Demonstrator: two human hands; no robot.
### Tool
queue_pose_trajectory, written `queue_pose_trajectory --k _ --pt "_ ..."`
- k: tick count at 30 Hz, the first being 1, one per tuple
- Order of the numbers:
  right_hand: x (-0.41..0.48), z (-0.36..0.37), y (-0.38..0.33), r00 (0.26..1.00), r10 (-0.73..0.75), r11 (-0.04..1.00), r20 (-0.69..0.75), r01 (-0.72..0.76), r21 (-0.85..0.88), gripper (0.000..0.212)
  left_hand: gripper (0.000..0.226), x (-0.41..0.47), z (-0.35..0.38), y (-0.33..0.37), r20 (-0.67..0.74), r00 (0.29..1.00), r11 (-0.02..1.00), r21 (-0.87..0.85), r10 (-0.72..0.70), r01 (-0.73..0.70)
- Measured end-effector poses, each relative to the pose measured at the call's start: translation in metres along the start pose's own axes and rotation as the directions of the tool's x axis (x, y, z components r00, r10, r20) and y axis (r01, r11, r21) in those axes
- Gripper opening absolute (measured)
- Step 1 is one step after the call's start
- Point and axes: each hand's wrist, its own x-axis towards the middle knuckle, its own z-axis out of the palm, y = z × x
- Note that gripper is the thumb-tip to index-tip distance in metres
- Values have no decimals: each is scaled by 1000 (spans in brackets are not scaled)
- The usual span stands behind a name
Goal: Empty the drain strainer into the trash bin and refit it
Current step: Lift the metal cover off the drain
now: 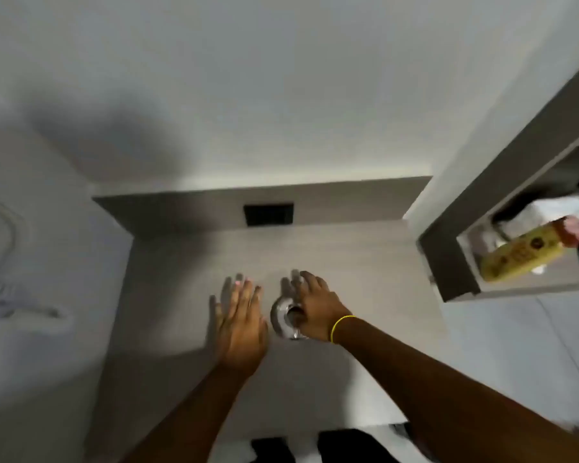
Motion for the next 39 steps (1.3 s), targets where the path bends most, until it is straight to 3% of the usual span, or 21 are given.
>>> queue_pose_trajectory --k 4,8,13,20,27,31,34,39 --pt "15 41 18 999 -39 995 19 41 -88 116 65 -37 59 -6 200 977 995 -55 -75 88" --pt "24 44 18 994 -110 979 0 108 -175 123 61 -40 82 -10 136 989 994 -91 -55 68" --pt "31 33 8 982 -177 927 72 191 -324 113 60 -41 85 -12 91 994 992 -100 -67 76" --pt "35 21 -4 975 -202 930 89 219 -296 90 61 -41 84 -11 86 992 993 -78 -87 94" --pt "29 12 4 953 -283 935 104 299 -193 107 61 -43 86 -11 56 995 991 -103 -83 88" --pt "20 3 34 978 -199 978 -62 203 49 108 58 -44 87 -13 33 997 993 -88 -70 73" --pt "17 -2 63 979 -101 992 -175 113 63 107 59 -43 86 -13 44 997 994 -82 -71 74" --pt "21 6 79 993 4 1000 -116 -1 23 118 59 -43 84 -12 36 997 995 -71 -68 71"
